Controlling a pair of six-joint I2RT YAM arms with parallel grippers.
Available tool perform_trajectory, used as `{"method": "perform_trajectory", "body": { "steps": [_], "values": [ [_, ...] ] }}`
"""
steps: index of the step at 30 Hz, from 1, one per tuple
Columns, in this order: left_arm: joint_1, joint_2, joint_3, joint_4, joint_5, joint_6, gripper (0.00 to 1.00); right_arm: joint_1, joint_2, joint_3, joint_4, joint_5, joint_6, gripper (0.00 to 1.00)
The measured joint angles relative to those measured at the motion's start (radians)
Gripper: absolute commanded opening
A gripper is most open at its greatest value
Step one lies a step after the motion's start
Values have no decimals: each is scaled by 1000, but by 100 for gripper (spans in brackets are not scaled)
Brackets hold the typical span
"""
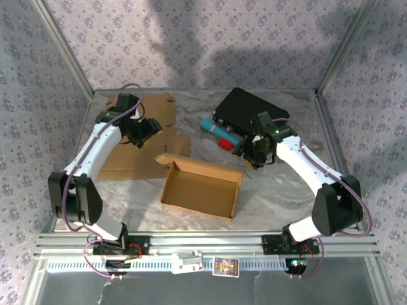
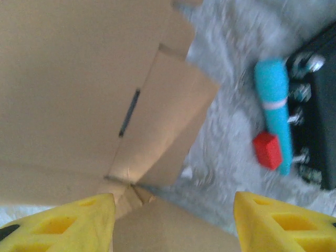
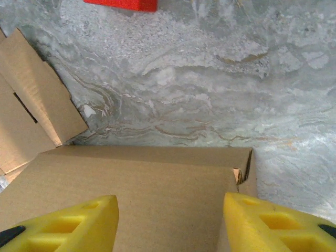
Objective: Fold the paper box
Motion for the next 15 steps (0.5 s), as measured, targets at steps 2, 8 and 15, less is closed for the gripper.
{"method": "perform_trajectory", "body": {
  "steps": [2,8,15],
  "values": [
    [-17,5,-5,-11,43,-3,61,0,0,0,-18,-7,4,60],
    [-49,-1,-15,-18,100,-3,62,0,0,0,-58,-47,38,62],
    [-48,-2,-36,-64,121,18,63,8,-2,-1,-66,-81,75,62]
  ]
}}
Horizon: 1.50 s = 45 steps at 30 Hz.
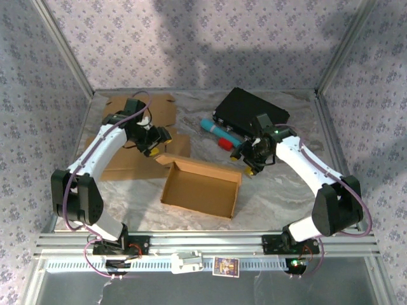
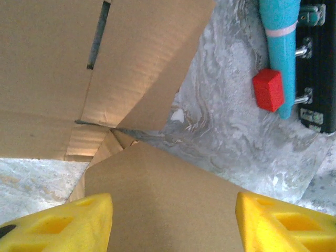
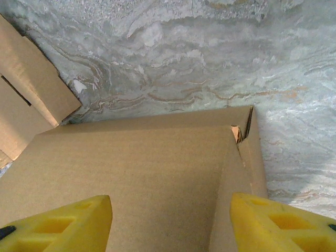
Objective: Fold the paper box
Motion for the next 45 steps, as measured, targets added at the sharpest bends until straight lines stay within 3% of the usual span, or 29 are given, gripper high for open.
{"method": "perform_trajectory", "body": {
  "steps": [7,17,37,45],
  "values": [
    [11,0,-5,-41,4,20,63,5,-10,-1,0,-21,25,62],
    [-48,0,-38,-5,47,-23,62,22,-35,-47,13,-55,85,63],
    [-90,-48,-142,109,33,-150,44,44,-21,-49,66,-43,159,50],
    [-123,-89,-219,237,-23,-155,39,44,17,-13,46,24,84,48]
  ]
}}
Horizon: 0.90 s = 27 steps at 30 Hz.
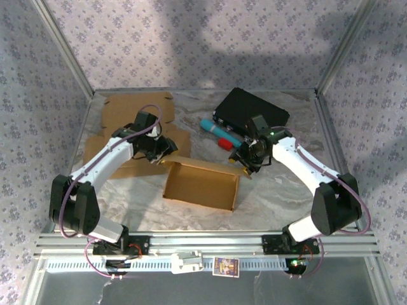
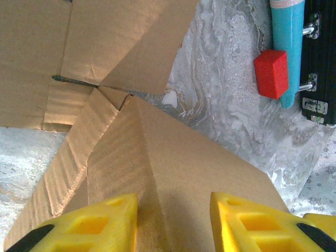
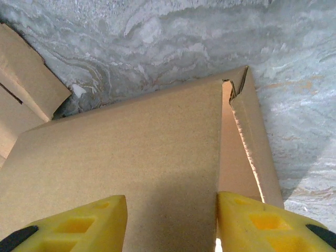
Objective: Fold the paper box
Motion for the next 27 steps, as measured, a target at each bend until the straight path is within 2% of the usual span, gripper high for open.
{"method": "perform_trajectory", "body": {
  "steps": [5,9,18,27],
  "values": [
    [-9,-77,-112,87,-11,-25,38,1,0,0,6,29,-45,45],
    [-9,-88,-129,108,-11,-53,39,1,1,0,12,36,-58,45],
    [-7,-13,61,26,-14,-88,38,-17,63,108,-45,27,-69,51],
    [-3,37,103,-55,-6,-103,39,-56,172,260,-150,-51,-142,55]
  ]
}}
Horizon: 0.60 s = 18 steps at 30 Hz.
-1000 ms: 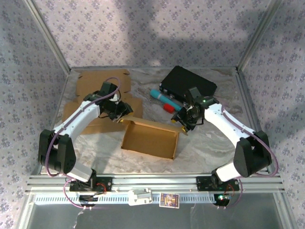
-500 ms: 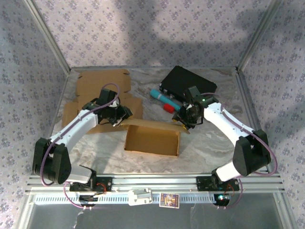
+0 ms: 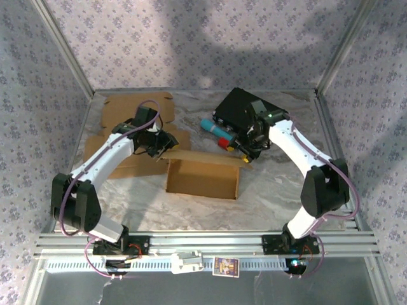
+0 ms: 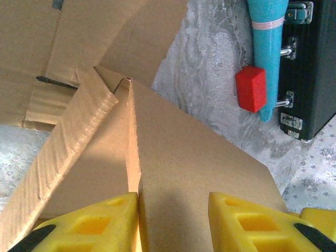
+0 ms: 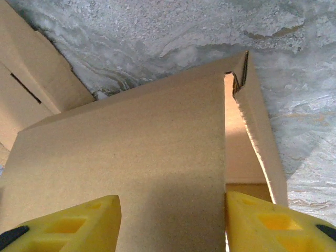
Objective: Fold the paper box
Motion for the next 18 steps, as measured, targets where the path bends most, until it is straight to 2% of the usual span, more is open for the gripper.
{"method": "perform_trajectory", "body": {
  "steps": [11,18],
  "values": [
    [0,14,33,-51,18,32,39,-24,37,25,-44,-41,-71,52],
    [-13,13,-63,-17,4,108,42,27,29,-43,1,28,-107,49]
  ]
}}
